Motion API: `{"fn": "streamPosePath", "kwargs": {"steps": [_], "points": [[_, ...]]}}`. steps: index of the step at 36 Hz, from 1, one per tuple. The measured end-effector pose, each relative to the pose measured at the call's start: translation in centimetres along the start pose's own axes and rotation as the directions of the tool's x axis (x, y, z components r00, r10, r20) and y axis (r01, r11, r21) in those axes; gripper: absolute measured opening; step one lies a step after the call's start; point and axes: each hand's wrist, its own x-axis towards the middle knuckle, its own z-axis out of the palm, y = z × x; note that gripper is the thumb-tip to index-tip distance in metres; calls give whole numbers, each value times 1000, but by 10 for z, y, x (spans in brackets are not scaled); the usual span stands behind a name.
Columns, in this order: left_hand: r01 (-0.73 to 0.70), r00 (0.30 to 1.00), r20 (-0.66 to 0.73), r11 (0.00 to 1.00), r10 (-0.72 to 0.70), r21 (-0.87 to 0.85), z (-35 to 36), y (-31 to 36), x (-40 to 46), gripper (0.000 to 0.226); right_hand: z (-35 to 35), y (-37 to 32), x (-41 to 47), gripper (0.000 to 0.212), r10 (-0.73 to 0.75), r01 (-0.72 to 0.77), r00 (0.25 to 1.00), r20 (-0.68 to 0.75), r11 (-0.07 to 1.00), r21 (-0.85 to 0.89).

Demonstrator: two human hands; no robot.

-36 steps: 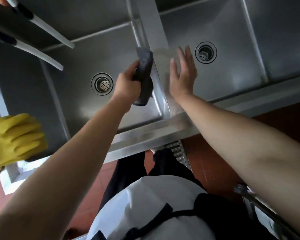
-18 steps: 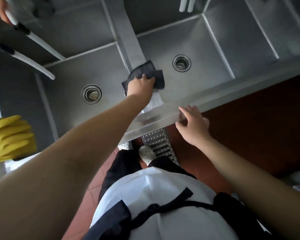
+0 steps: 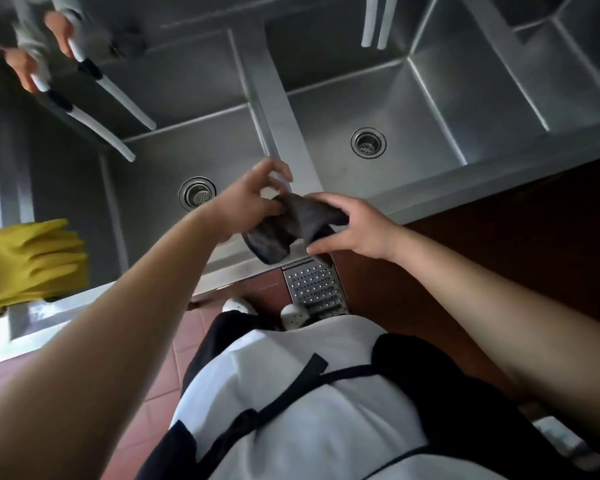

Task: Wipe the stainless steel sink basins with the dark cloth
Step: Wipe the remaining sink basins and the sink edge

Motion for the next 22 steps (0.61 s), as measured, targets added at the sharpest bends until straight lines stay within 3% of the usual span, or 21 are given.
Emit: {"fn": "streamPosePath", "kwargs": {"steps": [3,6,11,15,18,22], "points": [[30,999,-14,977,-34,-211,2,-3,-5,46,2,-8,-8,66,10,-9,1000,-5,986,166],[34,999,5,968,-34,-250,11,-5,-8,43,7,-11,-9,41,-4,1,979,-205,1000,-14],[13,977,-208,990,-42,-143,20,-11,-19,28,-6,-14,-5,15,97,-124,890,-445,992,-32],[130,950,-290,991,-113,38,0,-47,-48,41,-37,-14,-6,33,-121,-189,747,-654,904,-383],[213,938,-326,937,-117,277,-27,-90,-86,59,-43,2,-3,36,-236,-263,744,-625,757,-598],[407,872,-444,808,-206,425,-59,-152,-153,77,-5,36,6,39,-6,-406,786,-619,751,-522]]}}
